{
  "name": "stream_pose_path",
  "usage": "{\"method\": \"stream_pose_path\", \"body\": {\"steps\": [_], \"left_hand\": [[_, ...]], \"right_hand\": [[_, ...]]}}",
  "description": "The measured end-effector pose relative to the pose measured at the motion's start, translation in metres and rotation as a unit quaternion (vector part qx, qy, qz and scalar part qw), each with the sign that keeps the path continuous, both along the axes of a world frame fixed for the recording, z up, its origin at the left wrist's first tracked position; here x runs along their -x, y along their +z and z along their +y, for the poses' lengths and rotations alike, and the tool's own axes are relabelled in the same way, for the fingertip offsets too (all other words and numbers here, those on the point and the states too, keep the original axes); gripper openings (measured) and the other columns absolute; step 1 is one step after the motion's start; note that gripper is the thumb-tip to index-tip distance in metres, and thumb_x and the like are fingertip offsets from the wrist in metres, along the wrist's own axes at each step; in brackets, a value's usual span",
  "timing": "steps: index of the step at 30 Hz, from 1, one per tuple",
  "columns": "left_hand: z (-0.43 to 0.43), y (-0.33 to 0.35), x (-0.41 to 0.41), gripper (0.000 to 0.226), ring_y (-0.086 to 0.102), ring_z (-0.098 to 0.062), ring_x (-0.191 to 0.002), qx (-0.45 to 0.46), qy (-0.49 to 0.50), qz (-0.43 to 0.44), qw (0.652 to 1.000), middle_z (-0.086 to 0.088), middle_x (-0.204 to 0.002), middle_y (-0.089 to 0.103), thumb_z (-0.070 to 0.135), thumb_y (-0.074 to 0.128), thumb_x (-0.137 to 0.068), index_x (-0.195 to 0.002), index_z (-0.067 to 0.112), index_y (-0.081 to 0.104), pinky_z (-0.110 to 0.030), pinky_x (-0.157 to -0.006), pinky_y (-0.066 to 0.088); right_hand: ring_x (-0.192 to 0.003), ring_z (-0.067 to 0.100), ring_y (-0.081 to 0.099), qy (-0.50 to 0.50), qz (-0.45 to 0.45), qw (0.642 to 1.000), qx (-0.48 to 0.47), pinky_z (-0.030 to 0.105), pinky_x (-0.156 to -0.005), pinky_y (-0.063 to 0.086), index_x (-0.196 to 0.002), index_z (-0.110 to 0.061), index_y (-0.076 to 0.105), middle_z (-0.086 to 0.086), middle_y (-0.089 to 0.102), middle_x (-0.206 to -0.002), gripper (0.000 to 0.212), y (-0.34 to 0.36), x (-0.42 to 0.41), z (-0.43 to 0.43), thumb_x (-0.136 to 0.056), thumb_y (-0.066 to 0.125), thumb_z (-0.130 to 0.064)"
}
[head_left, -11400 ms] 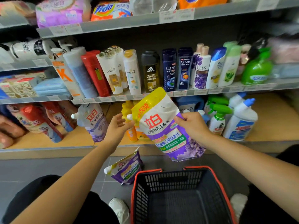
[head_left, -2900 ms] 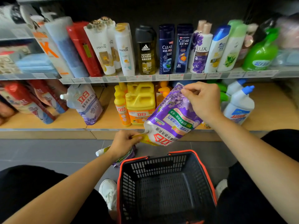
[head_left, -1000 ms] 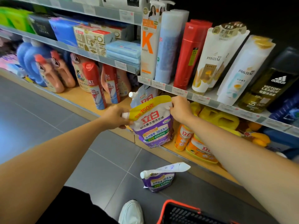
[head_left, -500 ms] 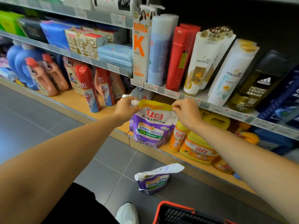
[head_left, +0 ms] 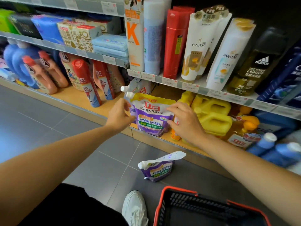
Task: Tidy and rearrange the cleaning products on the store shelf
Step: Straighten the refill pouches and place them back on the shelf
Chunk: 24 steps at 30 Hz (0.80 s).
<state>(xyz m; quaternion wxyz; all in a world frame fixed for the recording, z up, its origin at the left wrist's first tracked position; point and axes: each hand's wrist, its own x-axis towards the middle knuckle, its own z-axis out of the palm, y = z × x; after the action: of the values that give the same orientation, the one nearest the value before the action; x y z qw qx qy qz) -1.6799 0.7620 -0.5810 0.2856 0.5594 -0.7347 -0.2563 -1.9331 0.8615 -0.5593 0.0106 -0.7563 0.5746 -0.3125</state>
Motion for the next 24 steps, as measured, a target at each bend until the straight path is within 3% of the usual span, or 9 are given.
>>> {"method": "stream_pose_path", "body": {"steps": [2, 4, 7, 10, 12, 15, 19, 21, 24], "left_hand": [[0.015, -0.009, 0.0, 0.027, 0.065, -0.014, -0.08, -0.077, -0.095, -0.054, 0.991, 0.01, -0.093, 0.061, 0.024, 0.082, -0.083, -0.095, 0.021, 0.057, -0.022, -0.064, 0.053], [0.029, -0.021, 0.003, 0.023, 0.066, -0.014, -0.086, -0.147, -0.185, -0.121, 0.964, 0.008, -0.092, 0.067, 0.033, 0.082, -0.082, -0.091, 0.022, 0.064, -0.027, -0.075, 0.056], [0.051, -0.043, 0.009, 0.036, 0.065, -0.012, -0.09, -0.216, -0.265, -0.23, 0.911, 0.007, -0.098, 0.069, 0.048, 0.08, -0.081, -0.102, 0.021, 0.068, -0.027, -0.078, 0.054], [0.068, -0.064, 0.012, 0.052, 0.062, -0.014, -0.093, -0.216, -0.313, -0.343, 0.859, 0.004, -0.109, 0.069, 0.059, 0.076, -0.08, -0.115, 0.022, 0.063, -0.027, -0.076, 0.048], [0.074, -0.075, 0.012, 0.052, 0.059, -0.014, -0.091, -0.187, -0.325, -0.382, 0.845, 0.001, -0.111, 0.069, 0.057, 0.075, -0.082, -0.117, 0.022, 0.062, -0.026, -0.074, 0.045], [0.073, -0.08, 0.01, 0.037, 0.061, -0.016, -0.09, -0.157, -0.326, -0.382, 0.851, -0.003, -0.111, 0.07, 0.045, 0.07, -0.091, -0.114, 0.018, 0.064, -0.028, -0.073, 0.05], [0.063, -0.072, 0.009, 0.03, 0.06, -0.018, -0.088, -0.161, -0.304, -0.33, 0.879, -0.007, -0.109, 0.069, 0.04, 0.056, -0.101, -0.115, 0.015, 0.062, -0.031, -0.075, 0.049], [0.055, -0.062, 0.006, 0.029, 0.058, -0.018, -0.09, -0.154, -0.282, -0.276, 0.906, -0.008, -0.11, 0.067, 0.036, 0.054, -0.103, -0.118, 0.012, 0.06, -0.031, -0.075, 0.046], [0.044, -0.044, -0.004, 0.027, 0.061, -0.02, -0.096, -0.142, -0.224, -0.143, 0.953, -0.004, -0.11, 0.065, 0.03, 0.054, -0.104, -0.123, 0.011, 0.058, -0.034, -0.082, 0.053]], "right_hand": [[-0.108, 0.02, 0.057, 0.022, 0.005, 0.999, -0.024, 0.025, -0.08, 0.048, -0.116, -0.004, 0.068, 0.01, 0.066, -0.112, 0.046, -0.019, -0.001, 0.017, -0.076, 0.085, -0.019], [-0.108, 0.022, 0.058, 0.044, 0.011, 0.993, -0.109, 0.033, -0.086, 0.052, -0.118, -0.009, 0.07, 0.008, 0.066, -0.113, 0.049, -0.037, 0.003, 0.03, -0.075, 0.086, -0.026], [-0.114, 0.018, 0.053, 0.078, 0.098, 0.957, -0.26, 0.036, -0.095, 0.046, -0.125, -0.02, 0.067, -0.001, 0.062, -0.121, 0.055, -0.061, 0.006, 0.042, -0.078, 0.079, -0.046], [-0.11, 0.018, 0.057, 0.092, 0.156, 0.932, -0.315, 0.032, -0.086, 0.045, -0.121, -0.023, 0.068, -0.004, 0.066, -0.12, 0.049, -0.081, -0.002, 0.047, -0.08, 0.077, -0.049], [-0.107, 0.019, 0.06, 0.089, 0.173, 0.923, -0.331, 0.034, -0.083, 0.048, -0.117, -0.025, 0.069, -0.003, 0.069, -0.116, 0.039, -0.09, -0.01, 0.047, -0.084, 0.074, -0.045], [-0.098, 0.021, 0.064, 0.075, 0.163, 0.925, -0.334, 0.031, -0.074, 0.046, -0.104, -0.022, 0.074, -0.001, 0.073, -0.105, 0.019, -0.097, -0.018, 0.04, -0.092, 0.068, -0.035], [-0.083, 0.016, 0.062, 0.043, 0.113, 0.938, -0.324, 0.031, -0.07, 0.048, -0.094, -0.019, 0.076, -0.001, 0.074, -0.094, 0.017, -0.089, -0.017, 0.025, -0.097, 0.062, -0.029], [-0.081, 0.016, 0.062, 0.032, 0.082, 0.946, -0.311, 0.031, -0.069, 0.048, -0.093, -0.017, 0.077, 0.0, 0.074, -0.092, 0.018, -0.082, -0.017, 0.02, -0.097, 0.062, -0.027], [-0.08, 0.009, 0.06, 0.038, 0.009, 0.96, -0.278, 0.022, -0.066, 0.042, -0.095, -0.013, 0.077, 0.001, 0.075, -0.095, 0.016, -0.063, -0.021, 0.012, -0.095, 0.065, -0.024]]}}
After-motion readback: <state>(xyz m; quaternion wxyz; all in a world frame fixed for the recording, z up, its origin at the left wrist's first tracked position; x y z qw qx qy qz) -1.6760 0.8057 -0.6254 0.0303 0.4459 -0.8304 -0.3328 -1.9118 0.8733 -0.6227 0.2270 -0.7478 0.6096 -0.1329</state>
